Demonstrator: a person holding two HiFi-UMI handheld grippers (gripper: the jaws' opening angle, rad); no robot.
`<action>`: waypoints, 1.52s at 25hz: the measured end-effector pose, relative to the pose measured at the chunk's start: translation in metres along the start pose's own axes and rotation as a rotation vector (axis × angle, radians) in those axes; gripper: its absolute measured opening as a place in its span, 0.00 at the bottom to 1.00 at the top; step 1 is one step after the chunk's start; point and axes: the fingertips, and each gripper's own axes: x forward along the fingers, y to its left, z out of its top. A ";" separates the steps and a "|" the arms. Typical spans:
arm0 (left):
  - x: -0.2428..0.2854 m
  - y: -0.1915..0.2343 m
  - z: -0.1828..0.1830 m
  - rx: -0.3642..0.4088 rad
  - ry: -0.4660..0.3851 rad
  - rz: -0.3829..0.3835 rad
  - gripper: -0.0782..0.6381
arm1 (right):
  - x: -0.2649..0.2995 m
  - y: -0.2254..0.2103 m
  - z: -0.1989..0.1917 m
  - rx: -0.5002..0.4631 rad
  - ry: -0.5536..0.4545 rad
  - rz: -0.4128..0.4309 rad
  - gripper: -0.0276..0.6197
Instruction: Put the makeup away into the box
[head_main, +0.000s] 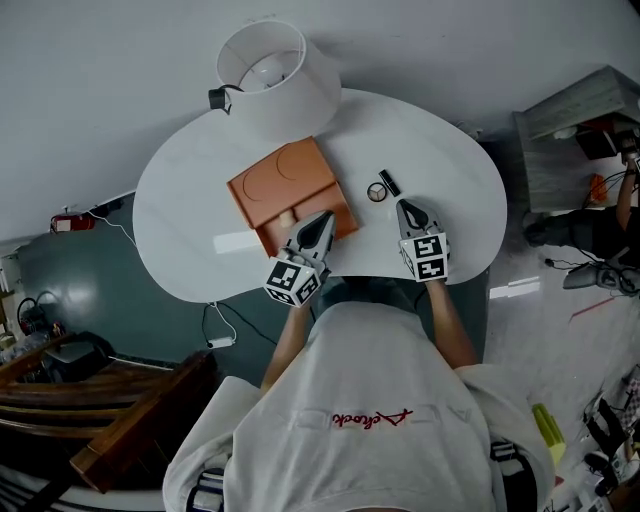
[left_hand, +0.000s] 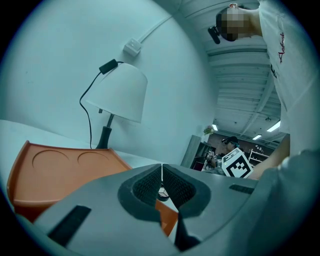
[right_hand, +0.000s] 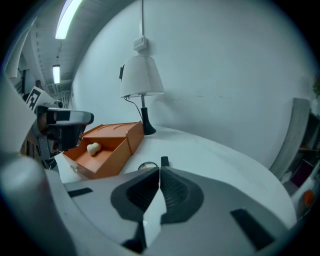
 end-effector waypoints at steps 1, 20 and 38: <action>-0.001 0.001 0.000 -0.003 -0.001 0.006 0.13 | 0.006 -0.001 0.004 -0.005 0.000 0.004 0.08; -0.017 0.021 -0.002 -0.029 -0.005 0.069 0.13 | 0.061 -0.015 -0.012 -0.042 0.154 0.038 0.29; -0.025 0.022 0.007 -0.013 -0.027 0.077 0.13 | 0.056 -0.012 -0.004 -0.067 0.146 0.045 0.21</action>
